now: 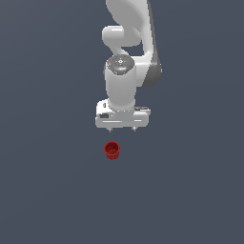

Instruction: Pick up the object and move it to a goal position.

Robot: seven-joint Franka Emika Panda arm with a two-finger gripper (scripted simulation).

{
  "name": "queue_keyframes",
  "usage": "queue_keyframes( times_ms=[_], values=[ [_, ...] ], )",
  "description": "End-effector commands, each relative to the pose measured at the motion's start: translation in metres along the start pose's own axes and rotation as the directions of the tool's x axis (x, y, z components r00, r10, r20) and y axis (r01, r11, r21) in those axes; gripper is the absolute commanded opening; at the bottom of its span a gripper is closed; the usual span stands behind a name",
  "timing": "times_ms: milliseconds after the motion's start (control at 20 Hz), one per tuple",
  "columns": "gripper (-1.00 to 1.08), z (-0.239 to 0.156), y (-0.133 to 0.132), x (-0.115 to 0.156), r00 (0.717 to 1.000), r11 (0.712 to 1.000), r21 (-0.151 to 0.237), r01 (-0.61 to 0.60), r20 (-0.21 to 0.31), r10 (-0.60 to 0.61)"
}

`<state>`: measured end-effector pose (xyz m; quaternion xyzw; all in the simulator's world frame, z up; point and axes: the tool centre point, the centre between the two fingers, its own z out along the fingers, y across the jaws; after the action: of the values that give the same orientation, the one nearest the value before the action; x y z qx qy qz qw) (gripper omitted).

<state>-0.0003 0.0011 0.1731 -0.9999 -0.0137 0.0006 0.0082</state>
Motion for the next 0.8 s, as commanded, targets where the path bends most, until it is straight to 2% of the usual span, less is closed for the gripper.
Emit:
queue_keyframes(
  times_ms=[0, 750],
  values=[
    [1.00, 0.004, 0.003, 0.002, 1.000, 1.000, -0.001, 0.002, 0.001, -0.002],
    [1.00, 0.066, 0.046, 0.031, 0.999, 0.999, -0.015, 0.043, 0.000, -0.043]
  ],
)
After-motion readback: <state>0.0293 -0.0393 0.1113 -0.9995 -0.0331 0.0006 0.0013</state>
